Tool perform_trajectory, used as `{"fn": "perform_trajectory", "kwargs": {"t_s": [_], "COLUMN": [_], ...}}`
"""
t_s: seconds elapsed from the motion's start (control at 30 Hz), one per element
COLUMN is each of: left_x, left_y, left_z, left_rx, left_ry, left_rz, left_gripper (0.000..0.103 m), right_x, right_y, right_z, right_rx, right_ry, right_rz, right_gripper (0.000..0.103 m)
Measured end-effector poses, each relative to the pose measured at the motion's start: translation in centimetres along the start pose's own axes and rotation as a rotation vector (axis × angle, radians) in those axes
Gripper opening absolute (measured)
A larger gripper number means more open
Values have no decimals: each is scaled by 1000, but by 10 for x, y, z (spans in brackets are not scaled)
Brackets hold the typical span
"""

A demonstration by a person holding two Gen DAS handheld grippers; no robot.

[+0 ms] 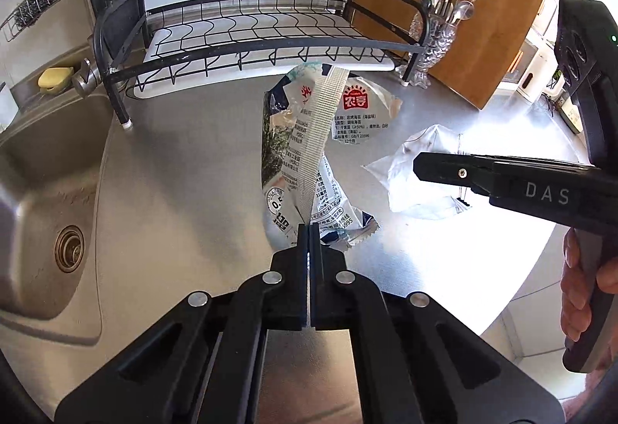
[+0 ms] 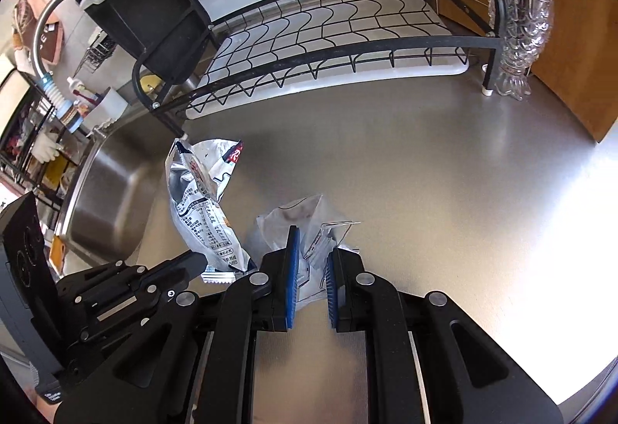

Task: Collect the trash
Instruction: 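Grasp the printed snack wrapper with the left tool while the right tool grasps the white plastic wrapper, then carry both wrappers over the bin and open both tools to drop them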

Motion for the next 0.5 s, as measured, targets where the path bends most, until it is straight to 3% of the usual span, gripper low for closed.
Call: {"fn": "perform_trajectory", "kwargs": {"t_s": [0.2, 0.5], "left_x": [-35, -72], "left_y": [36, 115], "left_z": [-36, -78], "left_rx": [-3, -37], "left_ry": [-11, -10], "left_rz": [-19, -8], "left_gripper": [0, 0], "right_x": [-29, -68], "right_y": [34, 114], "right_z": [-8, -18], "right_rx": [-13, -32], "right_ry": [-9, -14], "right_rz": [-5, 10], "right_gripper": [14, 14]}}
Point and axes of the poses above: each gripper's, at about its wrist camera, not at the fingertips, and x roughly the way its jaws point, z to its left, y to its underside, the point moved 6 cm from there along x, roughly the way its jaws point, and after that the axes turned 5 degrees about z, right-handed, at the moved point
